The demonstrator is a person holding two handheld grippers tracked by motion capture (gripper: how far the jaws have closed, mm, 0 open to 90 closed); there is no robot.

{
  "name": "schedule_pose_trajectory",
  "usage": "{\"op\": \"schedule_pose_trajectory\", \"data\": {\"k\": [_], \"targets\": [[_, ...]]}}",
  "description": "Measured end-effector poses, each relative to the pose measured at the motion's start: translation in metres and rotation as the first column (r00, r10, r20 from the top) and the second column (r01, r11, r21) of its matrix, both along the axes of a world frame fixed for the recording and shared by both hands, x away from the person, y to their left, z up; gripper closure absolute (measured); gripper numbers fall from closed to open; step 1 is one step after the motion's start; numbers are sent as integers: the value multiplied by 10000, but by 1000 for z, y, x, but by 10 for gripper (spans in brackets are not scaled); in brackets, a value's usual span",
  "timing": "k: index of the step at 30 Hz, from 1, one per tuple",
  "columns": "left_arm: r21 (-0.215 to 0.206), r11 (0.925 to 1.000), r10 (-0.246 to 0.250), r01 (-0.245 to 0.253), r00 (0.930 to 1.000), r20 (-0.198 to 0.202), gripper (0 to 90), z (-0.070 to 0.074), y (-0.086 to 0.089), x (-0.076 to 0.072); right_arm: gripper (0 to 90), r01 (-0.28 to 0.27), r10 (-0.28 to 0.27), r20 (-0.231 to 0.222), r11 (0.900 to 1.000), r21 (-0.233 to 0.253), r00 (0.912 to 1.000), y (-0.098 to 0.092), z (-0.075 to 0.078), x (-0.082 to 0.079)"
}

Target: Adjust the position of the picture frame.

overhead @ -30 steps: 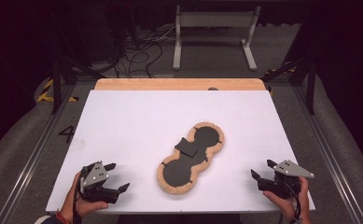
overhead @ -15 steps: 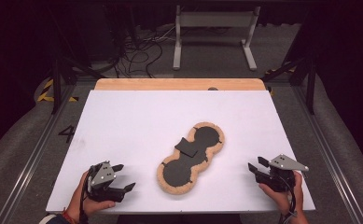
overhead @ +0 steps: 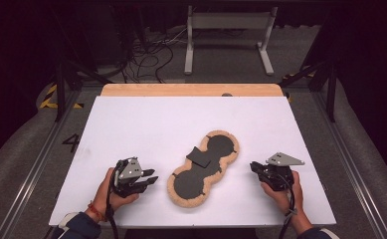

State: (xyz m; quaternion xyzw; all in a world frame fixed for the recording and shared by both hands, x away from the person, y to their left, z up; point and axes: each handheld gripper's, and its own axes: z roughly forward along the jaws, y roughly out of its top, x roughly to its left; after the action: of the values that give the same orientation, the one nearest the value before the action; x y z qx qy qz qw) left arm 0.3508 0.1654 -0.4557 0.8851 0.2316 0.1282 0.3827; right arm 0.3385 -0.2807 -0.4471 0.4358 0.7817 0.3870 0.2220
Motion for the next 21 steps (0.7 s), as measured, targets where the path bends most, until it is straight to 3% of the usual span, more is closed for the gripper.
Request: {"op": "schedule_pose_trajectory", "data": {"k": [4,12,21], "targets": [[79,10000,-4,6,9997,-244,794,-3,-7,11,900,-110,108,-122,9998,-159,9999,10,-3,10],[175,9992,-345,353,9984,-454,855,-8,-26,25,900,-72,74,-400,10000,50,9992,21,-6,29],[144,9976,-664,674,9958,-638,845,-7,-32,26,900,-106,113,-567,9999,126,9983,35,-6,40]]}}
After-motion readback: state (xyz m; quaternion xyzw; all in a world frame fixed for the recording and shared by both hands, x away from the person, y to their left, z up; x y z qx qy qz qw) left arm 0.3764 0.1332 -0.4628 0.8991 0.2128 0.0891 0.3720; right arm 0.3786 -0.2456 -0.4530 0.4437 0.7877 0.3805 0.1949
